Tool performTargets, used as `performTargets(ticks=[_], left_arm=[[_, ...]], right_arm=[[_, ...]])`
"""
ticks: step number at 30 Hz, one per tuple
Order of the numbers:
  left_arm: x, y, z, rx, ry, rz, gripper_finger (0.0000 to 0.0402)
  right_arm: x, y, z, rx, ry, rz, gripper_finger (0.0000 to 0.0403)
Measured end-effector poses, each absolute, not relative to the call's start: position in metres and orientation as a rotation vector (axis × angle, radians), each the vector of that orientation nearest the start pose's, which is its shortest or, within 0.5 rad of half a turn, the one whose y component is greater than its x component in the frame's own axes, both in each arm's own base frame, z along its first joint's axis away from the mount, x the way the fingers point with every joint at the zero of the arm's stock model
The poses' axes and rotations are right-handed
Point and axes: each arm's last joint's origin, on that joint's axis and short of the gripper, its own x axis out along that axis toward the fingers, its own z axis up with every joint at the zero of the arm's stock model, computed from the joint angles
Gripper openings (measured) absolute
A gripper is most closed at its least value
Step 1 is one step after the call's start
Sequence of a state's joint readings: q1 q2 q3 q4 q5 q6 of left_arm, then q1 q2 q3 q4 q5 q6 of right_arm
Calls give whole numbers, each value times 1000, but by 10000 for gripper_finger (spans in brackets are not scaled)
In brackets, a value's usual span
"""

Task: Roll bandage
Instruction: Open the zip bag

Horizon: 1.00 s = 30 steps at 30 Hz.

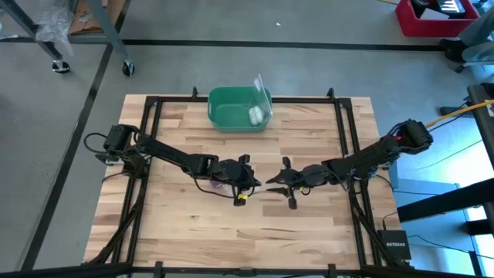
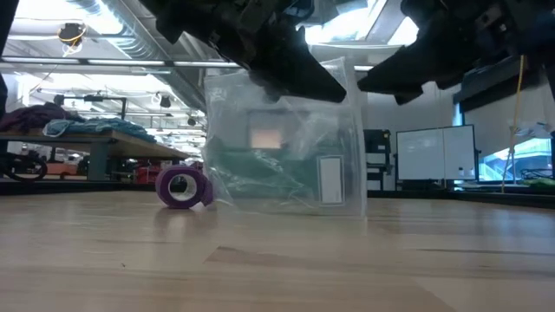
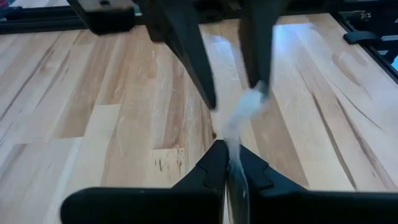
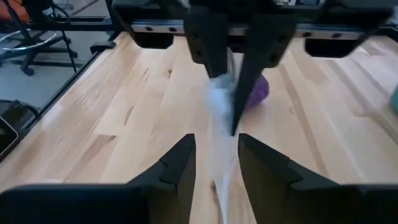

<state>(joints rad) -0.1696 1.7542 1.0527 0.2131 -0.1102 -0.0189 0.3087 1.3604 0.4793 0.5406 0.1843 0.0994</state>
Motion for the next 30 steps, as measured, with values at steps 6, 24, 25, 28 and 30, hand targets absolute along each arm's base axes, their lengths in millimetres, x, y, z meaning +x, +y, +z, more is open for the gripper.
performTargets(ticks=[6,24,25,28,30], left_arm=[[375,-61,206,49,480,-55,1],[375,-61,206,47,477,-53,1],[375,-61,206,47,476,-52,1],[375,-61,206,48,476,-53,1],[375,-61,206,48,476,-52,1]], right_arm=[[236,69,193,60,335,64,120],[254,75,186,127,281,92,180],[255,76,186,114,279,99,187],[259,77,187,98,279,95,196],[261,77,185,80,283,70,197]])
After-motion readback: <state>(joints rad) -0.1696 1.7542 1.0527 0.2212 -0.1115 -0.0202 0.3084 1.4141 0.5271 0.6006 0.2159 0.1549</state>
